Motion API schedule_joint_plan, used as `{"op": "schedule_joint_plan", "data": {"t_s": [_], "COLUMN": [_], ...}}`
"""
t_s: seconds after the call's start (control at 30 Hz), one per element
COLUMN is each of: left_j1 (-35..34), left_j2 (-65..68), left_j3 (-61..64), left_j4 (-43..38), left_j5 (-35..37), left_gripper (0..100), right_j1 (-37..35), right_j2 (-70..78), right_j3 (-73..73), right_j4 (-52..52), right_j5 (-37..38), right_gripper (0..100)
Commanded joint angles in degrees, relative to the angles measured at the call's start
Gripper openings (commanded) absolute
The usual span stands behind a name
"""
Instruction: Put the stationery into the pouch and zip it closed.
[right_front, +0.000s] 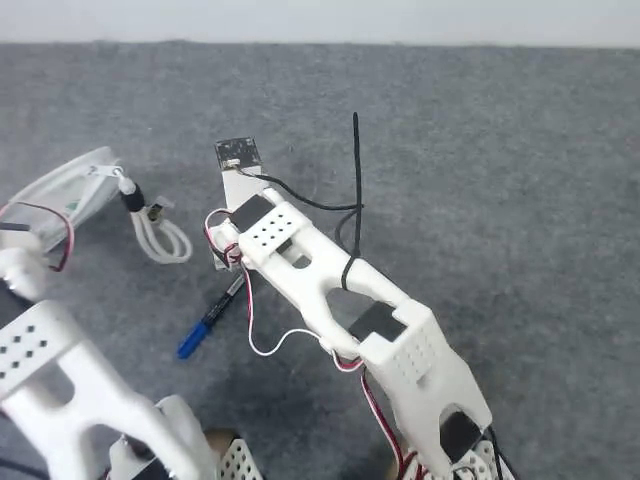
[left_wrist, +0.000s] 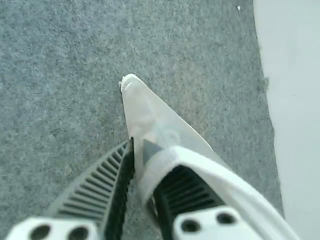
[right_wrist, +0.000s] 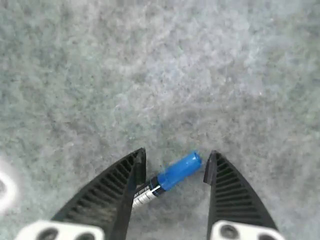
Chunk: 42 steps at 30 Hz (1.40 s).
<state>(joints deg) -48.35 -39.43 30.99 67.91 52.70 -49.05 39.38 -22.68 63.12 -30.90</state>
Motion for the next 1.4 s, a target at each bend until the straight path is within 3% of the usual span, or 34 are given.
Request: {"op": "schedule_joint_plan", "data": {"t_s": [0.0,0.53,1.13,1.37], "left_j1": [0.1,0.1,0.1,0.1], "left_j2": [-3.1,-3.0,-3.0,-3.0], "left_j3": [-0.6,-0.6,-0.6,-0.6], "left_j4": [-2.3,-2.3,-2.3,-2.3], "left_j5": [1.0,1.0,1.0,1.0], "left_gripper": [1,1,1,1], "right_j1": [1.0,0.7,-1.1,-1.8], "right_j2": [0.3,1.9,9.0,9.4], "right_j3": [-4.1,-8.1,-12.5,-12.6], "right_j4": [0.6,7.8,7.9,7.8], "right_j5": [-0.6,-2.5,-2.6,-2.5], "right_gripper": [18.8,18.8,18.5,5.8]}}
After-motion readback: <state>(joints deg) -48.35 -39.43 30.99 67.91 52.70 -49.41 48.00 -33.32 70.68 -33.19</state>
